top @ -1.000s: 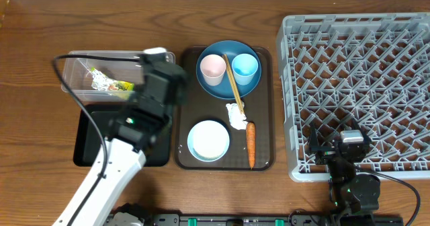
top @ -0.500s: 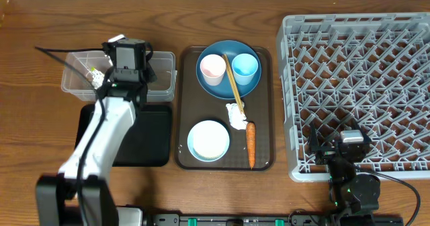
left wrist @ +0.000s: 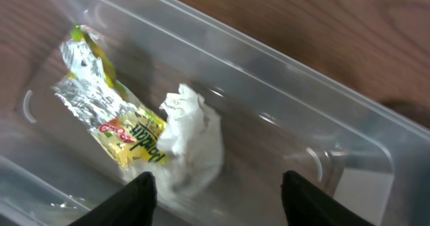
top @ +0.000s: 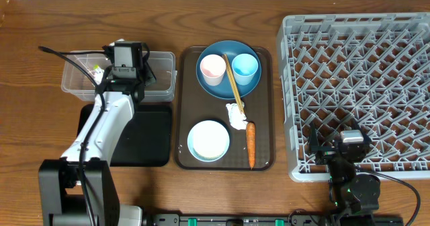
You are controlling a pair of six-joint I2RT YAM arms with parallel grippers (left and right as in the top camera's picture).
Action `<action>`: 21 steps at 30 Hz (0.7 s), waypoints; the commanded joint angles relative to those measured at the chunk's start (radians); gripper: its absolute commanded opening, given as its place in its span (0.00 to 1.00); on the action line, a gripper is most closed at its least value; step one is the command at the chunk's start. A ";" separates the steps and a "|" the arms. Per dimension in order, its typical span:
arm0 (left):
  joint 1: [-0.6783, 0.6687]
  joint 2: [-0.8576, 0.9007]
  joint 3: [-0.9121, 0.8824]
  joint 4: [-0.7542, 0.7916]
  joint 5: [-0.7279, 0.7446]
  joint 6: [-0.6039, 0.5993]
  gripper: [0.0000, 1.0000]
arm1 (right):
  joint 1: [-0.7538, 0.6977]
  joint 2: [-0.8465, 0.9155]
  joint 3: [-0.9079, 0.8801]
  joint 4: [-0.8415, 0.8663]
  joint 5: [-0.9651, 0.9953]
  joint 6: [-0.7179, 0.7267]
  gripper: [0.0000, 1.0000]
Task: Sort waste into correct bins and load items into the dishwasher rack
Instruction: 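Carry the foil left and drop it into the clear bin, then reach the left gripper under the blue plate and grasp the white tissue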
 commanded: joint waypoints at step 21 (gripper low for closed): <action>-0.385 -0.348 0.078 -0.443 0.347 -0.032 0.53 | 0.028 -0.002 -0.001 -0.004 0.007 -0.011 0.99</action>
